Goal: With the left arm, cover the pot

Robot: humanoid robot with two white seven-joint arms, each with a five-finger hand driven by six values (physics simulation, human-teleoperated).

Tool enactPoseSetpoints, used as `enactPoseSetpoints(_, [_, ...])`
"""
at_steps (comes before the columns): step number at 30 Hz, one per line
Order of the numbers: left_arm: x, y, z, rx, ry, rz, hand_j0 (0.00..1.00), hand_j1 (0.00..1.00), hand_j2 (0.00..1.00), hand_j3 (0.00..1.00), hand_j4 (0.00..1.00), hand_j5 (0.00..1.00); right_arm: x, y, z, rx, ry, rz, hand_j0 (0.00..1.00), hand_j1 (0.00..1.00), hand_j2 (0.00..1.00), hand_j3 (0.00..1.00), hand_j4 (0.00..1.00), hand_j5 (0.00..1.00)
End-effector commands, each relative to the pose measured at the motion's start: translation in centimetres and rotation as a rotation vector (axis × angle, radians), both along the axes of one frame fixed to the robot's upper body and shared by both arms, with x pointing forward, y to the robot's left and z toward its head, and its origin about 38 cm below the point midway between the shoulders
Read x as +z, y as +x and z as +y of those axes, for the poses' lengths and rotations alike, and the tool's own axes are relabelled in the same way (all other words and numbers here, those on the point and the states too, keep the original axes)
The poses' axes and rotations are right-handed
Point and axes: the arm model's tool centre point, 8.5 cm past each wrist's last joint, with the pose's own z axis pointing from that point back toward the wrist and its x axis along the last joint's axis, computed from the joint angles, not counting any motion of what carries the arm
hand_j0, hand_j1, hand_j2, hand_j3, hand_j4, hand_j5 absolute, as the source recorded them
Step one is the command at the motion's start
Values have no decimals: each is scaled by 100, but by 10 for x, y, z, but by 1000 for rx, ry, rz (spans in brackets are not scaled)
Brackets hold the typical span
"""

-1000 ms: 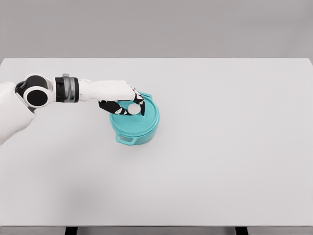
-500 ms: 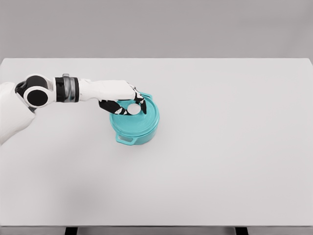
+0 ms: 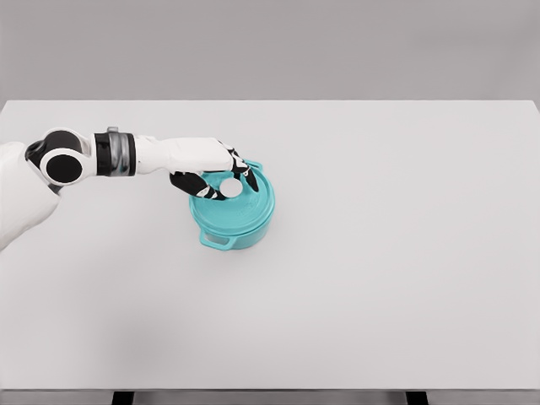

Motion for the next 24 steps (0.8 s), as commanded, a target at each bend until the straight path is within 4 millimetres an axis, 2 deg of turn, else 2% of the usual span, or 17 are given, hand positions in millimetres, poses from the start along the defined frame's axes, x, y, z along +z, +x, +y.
enactPoseSetpoints(1, [-3,-2,-1,-16,20,-5,74,74,74,74,74,74,0,0,0,0,0,0,100,100,100,100,100,100])
enactPoseSetpoints(5, [-2,-1,0,-15,19,-6,75,75,75,75,75,75,0,0,0,0,0,0,100,100,100,100,100,100])
enactPoseSetpoints(17, [-1,-1,0,-14,13,-5,86,86,86,86,86,86,0,0,0,0,0,0,100,100,100,100,100,100])
enactPoseSetpoints(24, [-1,-1,0,-13,10,-3,87,87,87,87,87,87,0,0,0,0,0,0,100,100,100,100,100,100])
